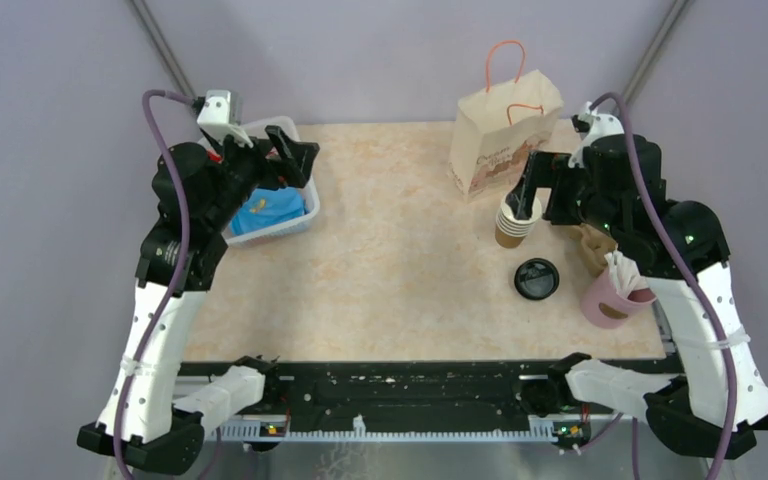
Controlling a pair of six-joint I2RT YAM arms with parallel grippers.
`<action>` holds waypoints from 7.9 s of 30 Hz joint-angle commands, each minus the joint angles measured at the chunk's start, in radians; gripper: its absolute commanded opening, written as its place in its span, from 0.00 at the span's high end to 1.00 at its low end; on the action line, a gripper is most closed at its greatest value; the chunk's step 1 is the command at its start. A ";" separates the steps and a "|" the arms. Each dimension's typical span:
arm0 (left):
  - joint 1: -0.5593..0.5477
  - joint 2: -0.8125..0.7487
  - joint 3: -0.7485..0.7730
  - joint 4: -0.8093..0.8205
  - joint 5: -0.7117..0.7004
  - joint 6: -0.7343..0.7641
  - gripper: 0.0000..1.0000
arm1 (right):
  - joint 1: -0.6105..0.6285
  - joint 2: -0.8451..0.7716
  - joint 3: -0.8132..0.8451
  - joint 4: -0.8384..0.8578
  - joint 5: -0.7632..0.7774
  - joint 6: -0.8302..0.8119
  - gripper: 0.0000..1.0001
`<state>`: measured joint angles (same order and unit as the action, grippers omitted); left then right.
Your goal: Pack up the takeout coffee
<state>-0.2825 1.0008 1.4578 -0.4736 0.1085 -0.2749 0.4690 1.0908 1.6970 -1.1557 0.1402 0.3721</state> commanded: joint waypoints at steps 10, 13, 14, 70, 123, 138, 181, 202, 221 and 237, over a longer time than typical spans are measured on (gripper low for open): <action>0.001 0.052 -0.037 0.038 0.096 0.011 0.02 | -0.006 0.225 0.046 -0.134 0.358 -0.015 0.01; 0.001 0.069 -0.040 0.043 0.107 0.016 0.02 | -0.011 0.230 -0.006 -0.037 0.279 -0.057 0.01; 0.000 0.070 -0.046 0.050 0.109 0.017 0.02 | -0.034 0.237 -0.023 -0.006 0.222 -0.069 0.02; 0.000 0.130 -0.105 0.082 0.167 -0.003 0.02 | -0.373 0.420 -0.082 0.196 0.020 -0.098 1.00; 0.001 0.024 -0.179 -0.020 -0.080 -0.038 0.02 | 0.366 0.529 -0.162 0.353 -0.094 -0.057 0.47; 0.003 0.109 -0.156 0.027 0.025 -0.056 0.02 | -0.265 0.221 -0.693 0.435 0.075 0.089 0.48; 0.001 0.130 -0.144 0.046 0.058 -0.078 0.02 | -0.294 0.283 -0.770 0.506 0.136 0.316 0.92; 0.002 0.174 -0.148 0.035 0.208 -0.109 0.02 | -0.286 -0.074 -0.767 0.630 -0.391 -0.011 1.00; -0.001 0.162 -0.486 0.915 0.715 -1.029 0.02 | 0.047 0.266 -0.441 1.570 -0.941 0.692 1.00; 0.002 0.119 -0.568 1.005 0.693 -1.111 0.02 | 0.124 0.290 -0.437 1.606 -0.881 0.731 1.00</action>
<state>-0.2825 1.1172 0.8955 0.4492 0.7929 -1.3594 0.5640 1.3815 1.2125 0.3813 -0.7559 1.0939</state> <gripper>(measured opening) 0.984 0.003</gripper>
